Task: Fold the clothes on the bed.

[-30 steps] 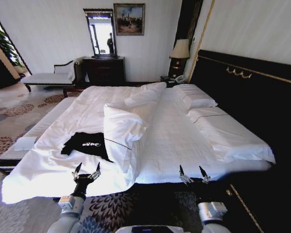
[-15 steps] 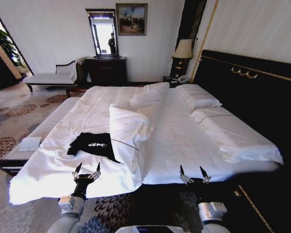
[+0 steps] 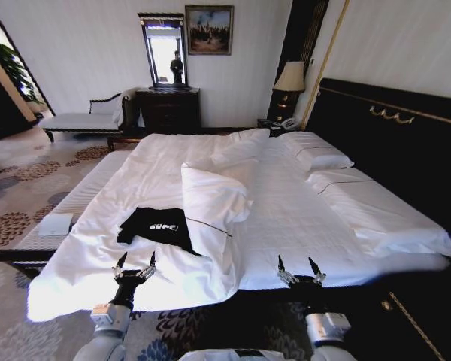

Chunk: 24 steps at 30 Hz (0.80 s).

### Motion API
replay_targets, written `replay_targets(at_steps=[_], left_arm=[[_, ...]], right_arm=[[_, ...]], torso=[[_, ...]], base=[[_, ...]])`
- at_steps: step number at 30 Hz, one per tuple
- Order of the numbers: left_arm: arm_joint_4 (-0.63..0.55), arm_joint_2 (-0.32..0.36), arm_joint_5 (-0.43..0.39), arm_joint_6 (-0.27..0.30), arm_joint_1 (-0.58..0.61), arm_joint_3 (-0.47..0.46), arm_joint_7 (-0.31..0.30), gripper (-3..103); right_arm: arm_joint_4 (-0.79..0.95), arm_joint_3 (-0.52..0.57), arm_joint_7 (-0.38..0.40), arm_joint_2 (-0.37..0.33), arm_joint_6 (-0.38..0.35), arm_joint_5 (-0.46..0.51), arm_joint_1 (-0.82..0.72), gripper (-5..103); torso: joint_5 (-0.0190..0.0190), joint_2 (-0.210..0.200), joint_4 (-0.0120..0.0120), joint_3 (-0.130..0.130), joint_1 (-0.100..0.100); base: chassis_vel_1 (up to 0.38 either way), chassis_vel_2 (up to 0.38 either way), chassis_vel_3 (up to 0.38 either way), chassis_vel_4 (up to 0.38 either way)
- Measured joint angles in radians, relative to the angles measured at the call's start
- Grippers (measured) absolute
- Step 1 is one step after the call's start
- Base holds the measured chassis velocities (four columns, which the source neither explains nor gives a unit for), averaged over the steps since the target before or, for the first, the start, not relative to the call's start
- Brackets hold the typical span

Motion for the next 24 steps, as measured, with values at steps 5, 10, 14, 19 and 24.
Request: replay_targets(at_steps=[5, 10, 14, 19, 24], left_arm=[[-0.002, -0.005, 0.000, -0.001, 0.007, 0.000, 0.001, 100], [-0.010, -0.002, 0.001, 0.003, 0.005, 0.004, 0.000, 100], [-0.017, 0.002, 0.004, 0.008, 0.007, 0.005, -0.003, 100], [-0.026, -0.021, 0.021, 0.006, 0.043, 0.010, -0.004, 100], [-0.026, -0.056, 0.044, -0.001, 0.078, 0.033, -0.002, 100]], right_arm=[[0.001, -0.004, 0.002, -0.020, -0.009, 0.004, 0.008, 100], [0.001, -0.008, 0.012, -0.068, -0.029, 0.045, 0.029, 100], [0.004, -0.002, 0.031, -0.149, -0.101, 0.229, 0.088, 100], [-0.019, 0.023, 0.050, -0.345, -0.211, 0.534, 0.247, 100], [-0.135, 0.014, 0.040, -0.588, -0.252, 0.732, 0.443, 100]], torso=[[0.0003, 0.000, 0.0000, 0.000, 0.000], [0.0002, 0.000, -0.0002, 0.000, 0.000], [0.0003, 0.000, -0.0002, 0.000, 0.000], [0.0007, 0.000, -0.0003, 0.000, 0.000], [0.0006, 0.000, -0.0002, 0.000, 0.000]], base=[[-0.001, 0.076, -0.004, -0.069], [-0.019, 0.047, 0.008, -0.061], [-0.010, 0.058, -0.007, -0.059], [0.002, 0.011, -0.003, -0.007], [0.000, 0.000, 0.000, 0.000]])
